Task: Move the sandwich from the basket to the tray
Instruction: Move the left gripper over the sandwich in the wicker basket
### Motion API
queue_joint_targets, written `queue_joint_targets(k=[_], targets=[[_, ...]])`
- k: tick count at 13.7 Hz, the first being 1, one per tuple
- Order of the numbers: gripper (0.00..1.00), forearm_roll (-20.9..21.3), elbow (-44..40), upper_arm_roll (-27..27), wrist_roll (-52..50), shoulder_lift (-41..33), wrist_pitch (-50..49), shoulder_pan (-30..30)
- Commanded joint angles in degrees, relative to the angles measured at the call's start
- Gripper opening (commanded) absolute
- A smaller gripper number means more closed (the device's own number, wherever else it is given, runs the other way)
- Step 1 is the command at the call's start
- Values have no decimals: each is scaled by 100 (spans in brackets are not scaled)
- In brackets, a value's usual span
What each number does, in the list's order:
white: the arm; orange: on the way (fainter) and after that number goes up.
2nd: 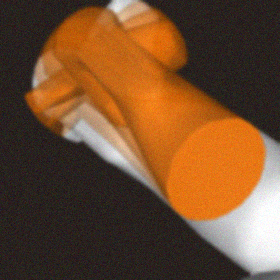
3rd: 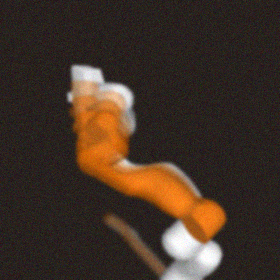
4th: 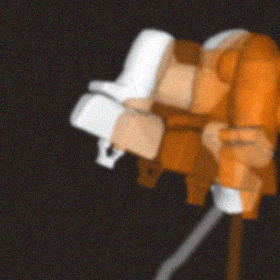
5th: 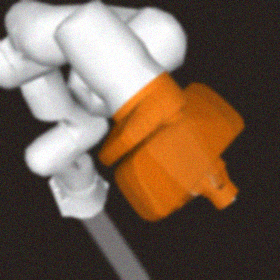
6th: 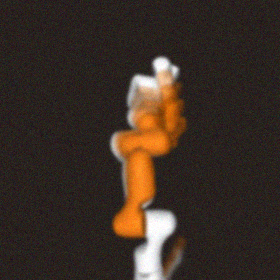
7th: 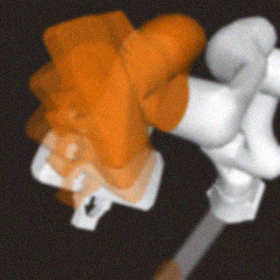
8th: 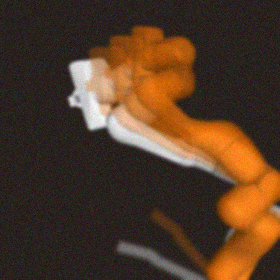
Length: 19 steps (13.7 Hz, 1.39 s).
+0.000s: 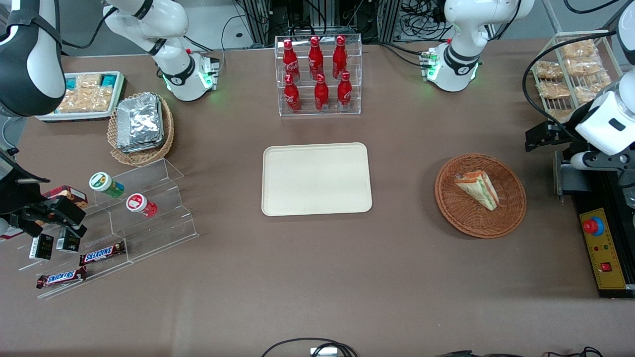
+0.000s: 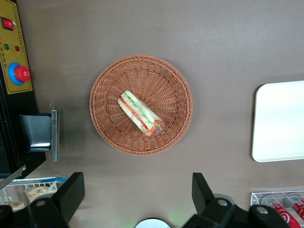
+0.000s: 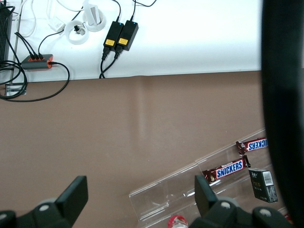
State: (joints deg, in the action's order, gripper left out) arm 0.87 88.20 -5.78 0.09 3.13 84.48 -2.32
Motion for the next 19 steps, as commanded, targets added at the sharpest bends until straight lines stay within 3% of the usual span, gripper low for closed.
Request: queue_joint_targets(k=[1, 7, 19], targets=[[100, 141, -57, -19, 70, -5, -37, 3], [100, 177, 99, -19, -35, 65, 173, 3], [100, 353, 3815, -10, -2143, -418, 3730, -6]])
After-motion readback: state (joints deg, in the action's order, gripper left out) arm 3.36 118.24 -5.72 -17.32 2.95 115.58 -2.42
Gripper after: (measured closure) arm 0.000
